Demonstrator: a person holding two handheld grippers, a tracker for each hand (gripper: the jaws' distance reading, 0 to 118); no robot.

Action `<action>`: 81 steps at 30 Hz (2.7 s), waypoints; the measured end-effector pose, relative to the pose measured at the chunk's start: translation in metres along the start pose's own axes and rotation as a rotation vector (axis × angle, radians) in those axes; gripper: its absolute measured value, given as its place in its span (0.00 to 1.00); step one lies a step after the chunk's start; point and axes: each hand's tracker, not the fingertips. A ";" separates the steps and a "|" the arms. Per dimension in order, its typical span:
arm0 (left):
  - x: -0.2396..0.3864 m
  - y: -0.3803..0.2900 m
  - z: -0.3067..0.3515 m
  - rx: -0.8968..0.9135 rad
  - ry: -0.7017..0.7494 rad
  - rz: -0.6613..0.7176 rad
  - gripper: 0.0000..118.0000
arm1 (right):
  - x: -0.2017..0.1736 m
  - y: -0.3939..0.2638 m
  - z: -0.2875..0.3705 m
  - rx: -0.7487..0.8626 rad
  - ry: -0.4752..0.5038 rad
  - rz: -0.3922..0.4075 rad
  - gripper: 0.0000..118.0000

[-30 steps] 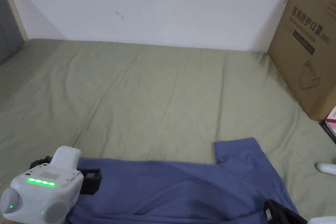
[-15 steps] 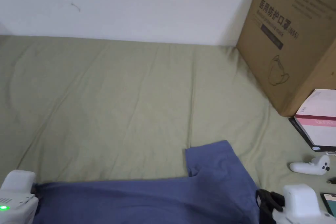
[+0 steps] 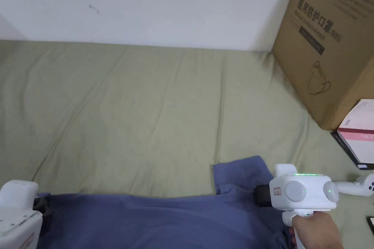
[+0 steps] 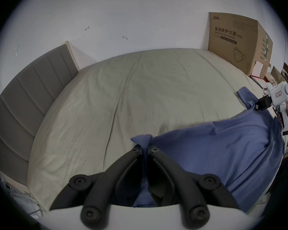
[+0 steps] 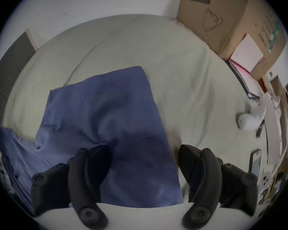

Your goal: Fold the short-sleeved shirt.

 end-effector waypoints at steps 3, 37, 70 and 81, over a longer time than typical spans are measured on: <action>-0.002 0.001 -0.003 -0.007 -0.016 0.024 0.04 | -0.008 -0.001 0.021 0.045 0.019 0.012 0.01; 0.017 -0.114 0.211 0.190 -0.072 0.036 0.89 | 0.010 -0.238 0.281 0.543 0.178 -0.100 0.80; -0.129 -0.185 0.123 -0.021 -0.330 0.562 0.92 | -0.133 -0.264 0.298 0.725 0.277 0.151 0.05; -0.127 -0.212 0.010 -0.159 -0.994 0.953 0.95 | -0.139 -0.256 0.284 0.661 0.279 0.147 0.05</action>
